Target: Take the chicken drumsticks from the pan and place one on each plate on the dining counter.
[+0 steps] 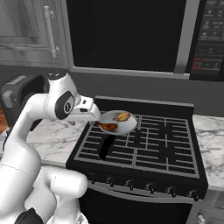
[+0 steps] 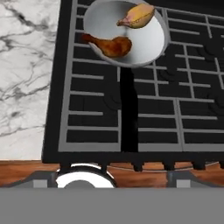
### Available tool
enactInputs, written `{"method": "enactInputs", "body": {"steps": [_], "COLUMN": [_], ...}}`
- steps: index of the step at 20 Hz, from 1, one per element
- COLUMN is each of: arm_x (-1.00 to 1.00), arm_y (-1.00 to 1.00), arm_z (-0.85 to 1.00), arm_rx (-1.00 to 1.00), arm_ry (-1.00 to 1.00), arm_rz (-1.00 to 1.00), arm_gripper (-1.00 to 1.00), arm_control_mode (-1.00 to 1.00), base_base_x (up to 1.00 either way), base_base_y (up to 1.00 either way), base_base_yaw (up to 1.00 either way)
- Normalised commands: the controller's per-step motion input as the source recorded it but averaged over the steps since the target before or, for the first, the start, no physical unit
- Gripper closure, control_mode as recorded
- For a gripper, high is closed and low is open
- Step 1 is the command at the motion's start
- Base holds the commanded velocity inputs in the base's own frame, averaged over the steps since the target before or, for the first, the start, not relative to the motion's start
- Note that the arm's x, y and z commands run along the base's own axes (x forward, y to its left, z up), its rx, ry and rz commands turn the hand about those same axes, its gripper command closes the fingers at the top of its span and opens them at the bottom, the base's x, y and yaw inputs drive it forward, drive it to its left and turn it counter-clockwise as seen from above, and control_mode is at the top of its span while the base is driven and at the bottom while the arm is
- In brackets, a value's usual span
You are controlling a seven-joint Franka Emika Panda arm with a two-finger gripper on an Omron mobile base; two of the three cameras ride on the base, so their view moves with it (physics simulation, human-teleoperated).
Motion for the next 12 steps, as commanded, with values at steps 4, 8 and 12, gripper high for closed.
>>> {"method": "enactInputs", "body": {"steps": [4, 8, 12], "arm_x": [0.25, 0.46, 0.65], "arm_y": [-0.42, -0.34, -0.27], "arm_z": [-0.23, -0.2, -0.08], "arm_rx": [0.0, 0.05, 0.08], "arm_ry": [-0.03, -0.07, -0.08], "arm_rz": [-0.24, -0.33, -0.32], "arm_gripper": [-1.0, -1.0, -1.0], "arm_control_mode": [-1.0, -1.0, -1.0], "base_base_x": [0.0, 0.0, 0.0], "base_base_y": [0.0, 0.0, 0.0], "base_base_yaw": [0.0, 0.0, 0.0]}}
